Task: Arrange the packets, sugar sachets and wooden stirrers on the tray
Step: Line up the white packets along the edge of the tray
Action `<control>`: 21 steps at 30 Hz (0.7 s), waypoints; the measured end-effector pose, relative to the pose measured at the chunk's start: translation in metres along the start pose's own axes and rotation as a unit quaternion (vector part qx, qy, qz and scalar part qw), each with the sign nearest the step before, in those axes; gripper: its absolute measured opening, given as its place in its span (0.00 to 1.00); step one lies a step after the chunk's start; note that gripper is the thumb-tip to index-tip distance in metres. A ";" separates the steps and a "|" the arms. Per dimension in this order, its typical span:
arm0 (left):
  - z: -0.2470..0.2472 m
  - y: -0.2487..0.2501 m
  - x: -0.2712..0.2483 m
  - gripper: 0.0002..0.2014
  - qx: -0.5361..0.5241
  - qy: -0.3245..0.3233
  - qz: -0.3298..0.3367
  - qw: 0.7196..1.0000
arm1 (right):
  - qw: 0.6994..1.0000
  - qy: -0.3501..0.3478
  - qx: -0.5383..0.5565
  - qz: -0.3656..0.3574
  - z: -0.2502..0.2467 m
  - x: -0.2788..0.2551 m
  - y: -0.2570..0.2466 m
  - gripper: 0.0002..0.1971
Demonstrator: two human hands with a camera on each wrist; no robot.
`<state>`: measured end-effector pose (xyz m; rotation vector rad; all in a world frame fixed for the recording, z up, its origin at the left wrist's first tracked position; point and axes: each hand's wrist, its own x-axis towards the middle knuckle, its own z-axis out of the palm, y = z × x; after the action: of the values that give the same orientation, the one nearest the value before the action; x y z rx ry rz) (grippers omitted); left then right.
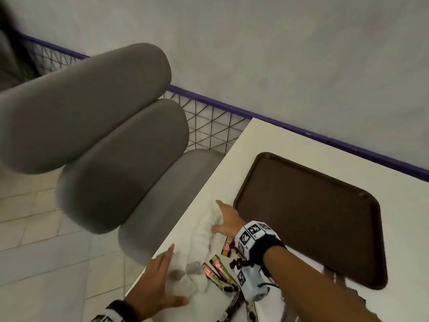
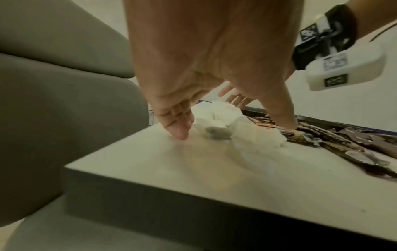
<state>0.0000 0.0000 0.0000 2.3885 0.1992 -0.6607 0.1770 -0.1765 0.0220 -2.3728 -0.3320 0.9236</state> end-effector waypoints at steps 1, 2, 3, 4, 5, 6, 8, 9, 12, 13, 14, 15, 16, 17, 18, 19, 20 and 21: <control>0.001 0.004 0.003 0.66 -0.002 0.000 0.009 1.000 | 1.000 -0.007 -0.002 0.008 0.000 0.003 -0.002 0.45; 0.003 0.005 0.007 0.63 0.000 0.011 0.013 1.000 | 1.000 -0.017 -0.007 0.019 0.000 0.004 -0.003 0.47; 0.005 0.005 0.010 0.61 -0.001 0.017 0.013 1.000 | 0.999 -0.027 -0.015 0.028 0.001 0.007 -0.002 0.48; 0.006 0.007 0.013 0.58 -0.003 0.033 0.019 0.999 | 0.999 -0.030 -0.019 0.036 0.001 0.008 -0.003 0.48; 0.006 0.007 0.018 0.56 -0.014 0.039 0.018 0.999 | 0.999 -0.028 -0.026 0.039 0.002 0.010 -0.003 0.48; 0.005 0.008 0.020 0.53 -0.027 0.045 0.018 0.998 | 0.998 -0.026 -0.030 0.041 0.005 0.010 -0.003 0.47; 0.004 0.007 0.027 0.47 -0.044 0.055 0.013 0.997 | 0.999 -0.022 -0.025 0.037 0.006 0.010 -0.004 0.45; 0.003 0.007 0.029 0.44 -0.042 0.055 0.009 0.998 | 0.999 -0.021 -0.021 0.030 0.007 0.008 -0.004 0.44; 0.000 0.007 0.036 0.36 -0.012 0.048 0.015 0.999 | 1.000 -0.011 -0.014 0.022 0.010 0.007 -0.005 0.40; -0.002 0.006 0.038 0.34 -0.011 0.048 0.020 0.999 | 0.999 -0.014 -0.007 0.029 0.011 0.006 -0.006 0.39; -0.004 0.006 0.038 0.30 -0.012 0.045 0.025 0.999 | 0.999 -0.020 -0.003 0.037 0.012 0.008 -0.005 0.39; -0.006 0.006 0.039 0.26 -0.011 0.043 0.030 0.999 | 0.999 -0.031 -0.004 0.043 0.012 0.009 -0.006 0.40; -0.009 0.006 0.039 0.23 -0.015 0.043 0.034 0.998 | 0.998 -0.041 -0.004 0.043 0.013 0.009 -0.006 0.41; -0.011 0.005 0.040 0.21 -0.025 0.047 0.038 0.998 | 0.998 -0.049 0.003 0.043 0.014 0.009 -0.005 0.42; -0.013 0.004 0.041 0.21 -0.041 0.058 0.040 0.997 | 0.998 -0.052 0.017 0.036 0.015 0.009 -0.005 0.43; -0.014 0.003 0.043 0.19 -0.063 0.074 0.040 0.994 | 0.998 -0.054 0.028 0.026 0.016 0.007 -0.005 0.43; -0.014 0.002 0.044 0.18 -0.079 0.088 0.042 0.992 | 0.998 -0.054 0.033 0.012 0.017 0.005 -0.004 0.44; -0.014 0.001 0.046 0.17 -0.092 0.100 0.045 0.990 | 0.998 -0.051 0.029 0.001 0.020 0.004 -0.004 0.43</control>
<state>0.0460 0.0069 -0.0132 2.2687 0.2255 -0.3447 0.1663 -0.1636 0.0103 -2.2796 -0.3368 1.0432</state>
